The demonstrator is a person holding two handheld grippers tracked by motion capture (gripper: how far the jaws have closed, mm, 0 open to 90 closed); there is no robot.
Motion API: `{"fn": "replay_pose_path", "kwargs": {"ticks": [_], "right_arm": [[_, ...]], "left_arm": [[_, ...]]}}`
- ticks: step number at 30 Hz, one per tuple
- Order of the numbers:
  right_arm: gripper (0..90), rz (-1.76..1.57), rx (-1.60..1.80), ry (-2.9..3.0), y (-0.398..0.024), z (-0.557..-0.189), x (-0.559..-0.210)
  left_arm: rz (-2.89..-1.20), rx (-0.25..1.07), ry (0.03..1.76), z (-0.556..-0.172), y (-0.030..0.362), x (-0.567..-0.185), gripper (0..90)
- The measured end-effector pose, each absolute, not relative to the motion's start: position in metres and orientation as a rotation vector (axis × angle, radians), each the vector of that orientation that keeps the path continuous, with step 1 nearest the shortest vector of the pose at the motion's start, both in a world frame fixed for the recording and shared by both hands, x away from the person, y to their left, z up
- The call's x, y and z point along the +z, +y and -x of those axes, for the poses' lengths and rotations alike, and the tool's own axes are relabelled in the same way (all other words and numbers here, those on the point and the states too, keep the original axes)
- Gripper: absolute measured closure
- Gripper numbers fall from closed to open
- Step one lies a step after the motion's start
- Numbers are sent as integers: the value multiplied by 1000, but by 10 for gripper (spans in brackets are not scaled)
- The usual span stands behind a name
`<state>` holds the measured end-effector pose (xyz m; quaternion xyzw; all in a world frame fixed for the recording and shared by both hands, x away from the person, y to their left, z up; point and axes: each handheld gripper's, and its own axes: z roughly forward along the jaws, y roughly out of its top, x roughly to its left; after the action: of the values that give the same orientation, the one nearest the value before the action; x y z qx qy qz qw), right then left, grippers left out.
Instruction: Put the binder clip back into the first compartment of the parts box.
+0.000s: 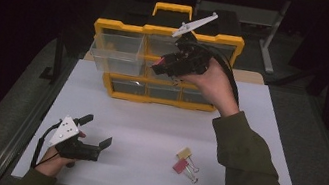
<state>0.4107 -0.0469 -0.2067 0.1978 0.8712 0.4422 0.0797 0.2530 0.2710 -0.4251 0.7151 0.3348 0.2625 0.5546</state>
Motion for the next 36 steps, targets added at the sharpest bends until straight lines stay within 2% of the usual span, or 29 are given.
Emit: {"fn": "replay_pose_path", "kwargs": {"ticks": [18, 36], "right_arm": [[490, -579, 1372, 2577, -32, -425, -176], [489, -561, 1395, 2587, 3, -436, -150]], "left_arm": [[-1709, 617, 783, -254, 273, -425, 0], [-1707, 609, 791, -253, 273, -425, 0]]}}
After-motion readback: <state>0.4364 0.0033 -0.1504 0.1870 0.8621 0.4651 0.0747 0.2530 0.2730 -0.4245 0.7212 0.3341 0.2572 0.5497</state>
